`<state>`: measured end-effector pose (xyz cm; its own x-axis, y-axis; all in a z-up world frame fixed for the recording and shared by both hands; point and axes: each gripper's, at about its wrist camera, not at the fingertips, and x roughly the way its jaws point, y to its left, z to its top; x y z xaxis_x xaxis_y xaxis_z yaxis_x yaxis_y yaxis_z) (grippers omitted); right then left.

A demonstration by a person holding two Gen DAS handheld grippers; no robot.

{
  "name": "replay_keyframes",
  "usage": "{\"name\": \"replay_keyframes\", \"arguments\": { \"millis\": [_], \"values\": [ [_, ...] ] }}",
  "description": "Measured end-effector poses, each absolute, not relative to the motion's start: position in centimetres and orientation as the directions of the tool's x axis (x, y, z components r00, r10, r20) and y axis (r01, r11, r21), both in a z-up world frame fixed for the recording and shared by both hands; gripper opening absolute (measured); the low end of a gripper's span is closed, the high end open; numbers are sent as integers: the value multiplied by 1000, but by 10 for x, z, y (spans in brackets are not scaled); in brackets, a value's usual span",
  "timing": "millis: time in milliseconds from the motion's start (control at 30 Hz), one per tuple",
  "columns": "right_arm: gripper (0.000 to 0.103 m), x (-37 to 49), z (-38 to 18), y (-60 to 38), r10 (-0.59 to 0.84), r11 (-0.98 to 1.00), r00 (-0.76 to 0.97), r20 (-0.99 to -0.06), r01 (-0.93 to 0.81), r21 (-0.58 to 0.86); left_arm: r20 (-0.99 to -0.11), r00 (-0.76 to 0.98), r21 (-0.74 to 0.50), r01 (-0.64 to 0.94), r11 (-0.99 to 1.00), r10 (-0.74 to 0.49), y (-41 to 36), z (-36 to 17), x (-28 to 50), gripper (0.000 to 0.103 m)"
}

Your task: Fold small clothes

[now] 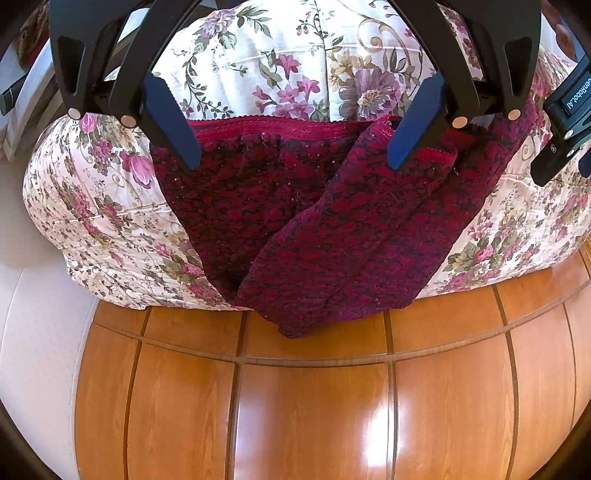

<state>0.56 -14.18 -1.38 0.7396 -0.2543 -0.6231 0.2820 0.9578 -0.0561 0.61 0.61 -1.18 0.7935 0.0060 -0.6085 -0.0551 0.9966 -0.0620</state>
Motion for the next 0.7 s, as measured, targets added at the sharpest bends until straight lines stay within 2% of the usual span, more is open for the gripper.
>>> {"name": "replay_keyframes", "arguments": {
  "millis": [700],
  "values": [
    [101, 3, -7, -140, -251, 960, 761, -599, 277, -50, -597, 802, -59, -53, 997, 8, 6, -6, 7, 99]
  ]
}}
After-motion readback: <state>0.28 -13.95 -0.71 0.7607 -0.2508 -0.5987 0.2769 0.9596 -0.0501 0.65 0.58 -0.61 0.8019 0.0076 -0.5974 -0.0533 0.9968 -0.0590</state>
